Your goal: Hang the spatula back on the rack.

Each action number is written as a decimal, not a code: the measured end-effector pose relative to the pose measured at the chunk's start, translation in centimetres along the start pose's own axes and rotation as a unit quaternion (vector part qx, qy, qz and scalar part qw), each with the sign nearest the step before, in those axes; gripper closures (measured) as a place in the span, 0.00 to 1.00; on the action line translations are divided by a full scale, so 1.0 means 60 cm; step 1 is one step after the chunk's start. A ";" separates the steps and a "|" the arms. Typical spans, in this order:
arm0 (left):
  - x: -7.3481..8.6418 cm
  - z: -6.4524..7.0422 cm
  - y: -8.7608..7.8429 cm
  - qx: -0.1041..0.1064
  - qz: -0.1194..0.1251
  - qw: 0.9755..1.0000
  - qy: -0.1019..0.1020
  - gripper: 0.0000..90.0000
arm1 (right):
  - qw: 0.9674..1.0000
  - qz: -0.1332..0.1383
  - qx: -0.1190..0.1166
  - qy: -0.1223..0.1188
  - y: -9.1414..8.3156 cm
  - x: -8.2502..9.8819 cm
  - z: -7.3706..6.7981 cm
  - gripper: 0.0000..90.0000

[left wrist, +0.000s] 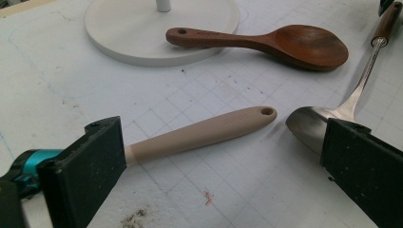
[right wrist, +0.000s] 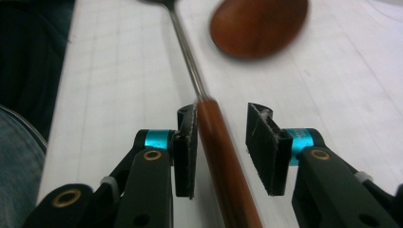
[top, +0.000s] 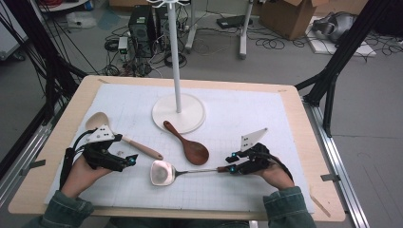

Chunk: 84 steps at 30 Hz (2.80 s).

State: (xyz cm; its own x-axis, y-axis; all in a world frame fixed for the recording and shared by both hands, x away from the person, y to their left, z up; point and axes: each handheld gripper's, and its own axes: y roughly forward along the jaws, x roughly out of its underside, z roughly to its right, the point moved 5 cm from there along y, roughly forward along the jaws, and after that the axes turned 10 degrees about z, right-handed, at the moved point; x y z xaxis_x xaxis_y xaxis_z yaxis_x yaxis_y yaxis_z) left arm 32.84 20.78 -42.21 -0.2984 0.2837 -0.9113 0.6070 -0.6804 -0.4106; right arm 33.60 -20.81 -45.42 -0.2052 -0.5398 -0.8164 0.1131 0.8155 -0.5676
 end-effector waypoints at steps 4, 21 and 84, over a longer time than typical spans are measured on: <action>0.000 0.001 0.000 0.002 0.000 1.000 0.000 0.02 | 1.000 -0.002 0.021 0.009 -0.025 0.020 0.003 0.69; 0.004 0.006 0.009 0.008 -0.006 1.000 0.000 0.02 | 0.999 -0.033 0.035 0.020 -0.061 0.082 0.018 0.69; -0.015 0.058 0.053 0.078 -0.013 0.996 0.031 0.13 | 0.996 -0.011 -0.043 -0.071 0.006 -0.019 0.005 0.80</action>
State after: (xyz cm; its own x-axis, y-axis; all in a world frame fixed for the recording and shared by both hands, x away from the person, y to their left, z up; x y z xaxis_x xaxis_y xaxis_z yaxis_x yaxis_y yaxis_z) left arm 32.47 15.98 -42.61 -0.2637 0.3399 -0.9027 0.4767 -0.7676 -0.4283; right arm 34.18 -19.93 -44.72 -0.0655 -0.5770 -0.8142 0.0259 0.8146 -0.5794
